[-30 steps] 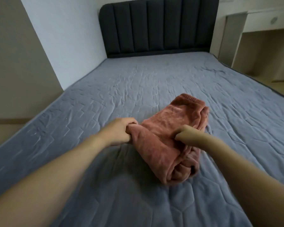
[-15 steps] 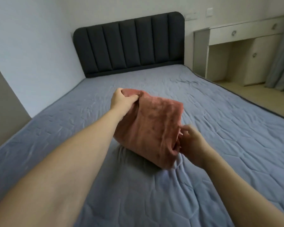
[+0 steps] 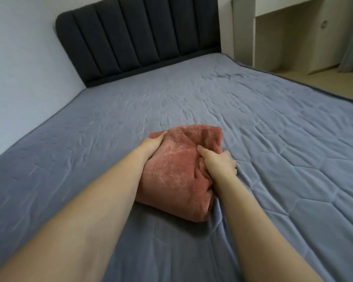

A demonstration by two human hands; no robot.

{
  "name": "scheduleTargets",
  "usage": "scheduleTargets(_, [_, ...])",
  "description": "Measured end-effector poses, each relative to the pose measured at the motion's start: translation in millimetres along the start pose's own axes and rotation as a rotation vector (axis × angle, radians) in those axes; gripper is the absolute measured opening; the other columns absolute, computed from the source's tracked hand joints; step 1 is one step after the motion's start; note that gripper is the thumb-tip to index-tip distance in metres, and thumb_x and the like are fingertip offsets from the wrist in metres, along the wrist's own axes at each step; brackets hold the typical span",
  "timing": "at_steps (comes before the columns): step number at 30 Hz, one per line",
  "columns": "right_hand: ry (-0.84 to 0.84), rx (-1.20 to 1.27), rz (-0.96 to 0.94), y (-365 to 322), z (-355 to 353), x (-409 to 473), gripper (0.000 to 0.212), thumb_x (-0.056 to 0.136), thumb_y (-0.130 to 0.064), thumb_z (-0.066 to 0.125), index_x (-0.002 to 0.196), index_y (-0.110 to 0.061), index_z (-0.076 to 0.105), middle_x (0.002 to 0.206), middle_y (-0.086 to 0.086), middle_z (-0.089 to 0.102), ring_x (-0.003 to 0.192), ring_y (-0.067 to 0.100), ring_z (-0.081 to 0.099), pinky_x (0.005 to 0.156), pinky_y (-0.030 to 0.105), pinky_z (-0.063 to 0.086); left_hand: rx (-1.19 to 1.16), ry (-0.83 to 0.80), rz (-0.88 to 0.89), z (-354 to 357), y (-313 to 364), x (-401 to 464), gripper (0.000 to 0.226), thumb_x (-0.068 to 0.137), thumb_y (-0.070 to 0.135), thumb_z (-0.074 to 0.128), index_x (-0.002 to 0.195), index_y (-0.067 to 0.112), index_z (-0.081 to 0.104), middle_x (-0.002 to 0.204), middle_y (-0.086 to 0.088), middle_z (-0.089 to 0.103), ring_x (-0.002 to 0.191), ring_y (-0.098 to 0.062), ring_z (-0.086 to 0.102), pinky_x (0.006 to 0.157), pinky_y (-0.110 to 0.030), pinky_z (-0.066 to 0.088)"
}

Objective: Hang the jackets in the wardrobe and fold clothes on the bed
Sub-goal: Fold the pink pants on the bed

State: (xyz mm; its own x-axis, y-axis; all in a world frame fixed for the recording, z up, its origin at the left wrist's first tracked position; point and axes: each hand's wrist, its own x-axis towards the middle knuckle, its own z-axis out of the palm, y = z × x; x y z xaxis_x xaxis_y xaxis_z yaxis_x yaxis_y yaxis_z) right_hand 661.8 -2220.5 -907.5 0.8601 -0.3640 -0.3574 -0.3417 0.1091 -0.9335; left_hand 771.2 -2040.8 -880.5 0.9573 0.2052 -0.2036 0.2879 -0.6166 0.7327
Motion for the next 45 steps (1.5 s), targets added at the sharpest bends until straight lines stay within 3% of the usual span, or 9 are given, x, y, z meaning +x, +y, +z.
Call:
scheduleTargets(4, [-0.129,0.115,0.084,-7.1,2.8,12.5,0.086,0.061,-0.043,0.068,0.136,-0.010,0.042,0.140,0.018,0.044,0.119,0.039,0.051,0.101,0.051,0.044,0.031,-0.084,0.014,3.6,-5.8,17.7,0.089,0.075,0.080,0.049,0.142,0.021,0.048,0.146,-0.008,0.047,0.130,-0.027,0.047,0.097,-0.030,0.033])
scheduleTargets(8, [-0.193,0.198,0.072,-9.0,-8.7,10.2,0.043,0.071,-0.029,0.069,0.108,-0.007,0.064,0.100,0.012,0.070,0.084,0.026,0.069,0.077,0.037,0.057,-0.204,-0.126,-0.018,5.7,-10.1,15.0,0.108,0.038,0.090,0.064,0.129,0.031,0.060,0.129,-0.005,0.062,0.114,-0.023,0.060,0.105,-0.040,0.043])
scheduleTargets(13, [-0.285,0.207,0.018,-27.0,-4.6,-22.6,0.072,0.059,-0.057,0.083,0.114,-0.014,0.065,0.102,0.003,0.072,0.087,0.021,0.070,0.084,0.035,0.056,-0.302,-0.008,-0.089,-8.2,-6.7,-17.7,0.086,0.052,0.082,0.065,0.117,0.025,0.065,0.099,-0.006,0.071,0.078,-0.015,0.066,0.058,-0.034,0.052])
scheduleTargets(19, [-0.320,0.149,-0.143,-71.6,31.1,-97.5,0.036,0.074,-0.039,0.079,0.099,-0.015,0.070,0.078,-0.003,0.074,0.065,0.011,0.072,0.052,0.019,0.053,-0.505,0.119,-0.045,-111.3,-29.2,-95.3,0.085,0.028,0.086,0.073,0.090,0.029,0.066,0.064,0.009,0.072,0.057,-0.013,0.071,0.053,-0.025,0.054])
scheduleTargets(23, [-0.452,0.065,-0.087,-136.2,92.8,-172.5,0.027,0.085,-0.031,0.070,0.103,-0.011,0.066,0.079,0.001,0.074,0.066,0.015,0.072,0.048,0.021,0.052,-0.630,0.293,-0.042,-231.9,-32.0,-133.1,0.065,0.048,0.061,0.082,0.093,0.015,0.071,0.080,0.000,0.075,0.075,-0.017,0.072,0.075,-0.033,0.059])
scheduleTargets(33, [-0.799,-0.195,0.078,-450.7,288.8,-449.8,0.032,0.100,-0.013,0.049,0.125,0.005,0.055,0.068,0.009,0.064,0.078,0.025,0.063,0.080,0.037,0.048,-0.800,0.693,-0.201,-664.8,45.5,-305.9,0.050,0.055,0.053,0.085,0.083,0.014,0.071,0.078,0.000,0.074,0.070,-0.016,0.072,0.065,-0.028,0.058])
scheduleTargets(40, [-0.984,-0.208,0.031,-594.7,416.3,-697.6,0.034,0.092,-0.035,0.062,0.112,-0.007,0.061,0.074,0.001,0.065,0.055,0.010,0.061,0.039,0.015,0.045,-0.768,0.992,-0.377,-932.5,64.7,-489.0,0.053,0.059,0.064,0.078,0.080,0.019,0.061,0.086,0.001,0.070,0.080,-0.023,0.068,0.084,-0.039,0.057])
scheduleTargets(43, [-1.126,-0.237,0.035,-612.8,465.7,-794.2,0.055,0.092,-0.046,0.058,0.129,-0.005,0.054,0.108,0.009,0.067,0.075,0.015,0.061,0.063,0.022,0.050,-0.762,1.096,-0.414,-1012.8,48.1,-560.6,0.067,0.061,0.063,0.077,0.105,0.014,0.065,0.091,-0.001,0.069,0.082,-0.024,0.068,0.083,-0.039,0.057])
scheduleTargets(45, [-1.205,-0.242,0.014,-619.7,499.0,-847.3,0.050,0.094,-0.040,0.057,0.128,-0.003,0.055,0.083,0.005,0.071,0.061,0.012,0.064,0.050,0.015,0.049,-0.787,1.137,-0.395,-1057.0,31.4,-602.7,0.072,0.065,0.060,0.078,0.117,0.012,0.063,0.093,-0.003,0.069,0.082,-0.025,0.068,0.083,-0.039,0.057])
